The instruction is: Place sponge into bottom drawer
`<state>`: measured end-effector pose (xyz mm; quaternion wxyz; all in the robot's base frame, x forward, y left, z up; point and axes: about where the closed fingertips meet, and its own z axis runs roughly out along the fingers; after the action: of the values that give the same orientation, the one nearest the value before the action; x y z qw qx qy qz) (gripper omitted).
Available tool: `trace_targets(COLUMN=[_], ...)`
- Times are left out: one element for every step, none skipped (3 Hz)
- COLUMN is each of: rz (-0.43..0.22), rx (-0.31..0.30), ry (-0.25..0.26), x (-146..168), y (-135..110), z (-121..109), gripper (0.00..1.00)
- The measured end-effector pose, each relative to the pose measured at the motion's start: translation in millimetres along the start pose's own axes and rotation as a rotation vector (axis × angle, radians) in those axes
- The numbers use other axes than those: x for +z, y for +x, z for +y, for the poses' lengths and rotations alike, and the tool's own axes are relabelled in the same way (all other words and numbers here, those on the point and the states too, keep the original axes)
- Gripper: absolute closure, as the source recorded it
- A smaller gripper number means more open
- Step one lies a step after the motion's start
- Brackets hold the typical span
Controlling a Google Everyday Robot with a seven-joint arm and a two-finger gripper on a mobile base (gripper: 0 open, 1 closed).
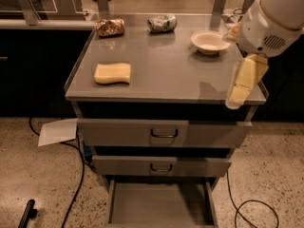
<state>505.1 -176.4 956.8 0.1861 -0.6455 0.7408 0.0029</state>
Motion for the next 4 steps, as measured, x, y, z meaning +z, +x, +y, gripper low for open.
trace_targets(rz=[-0.058, -0.088, -0.092, -0.077], rx=[-0.03, -0.052, -0.072, -0.085], ry=[-0.016, 0.0, 0.037, 0.07], x=[24.8, 43.8, 63.1, 84.9], y=[-26.4, -49.9, -72.6, -96.0], z=[-22.4, -38.0, -52.9, -65.7], gripper=[0.0, 0.0, 0.0, 0.0])
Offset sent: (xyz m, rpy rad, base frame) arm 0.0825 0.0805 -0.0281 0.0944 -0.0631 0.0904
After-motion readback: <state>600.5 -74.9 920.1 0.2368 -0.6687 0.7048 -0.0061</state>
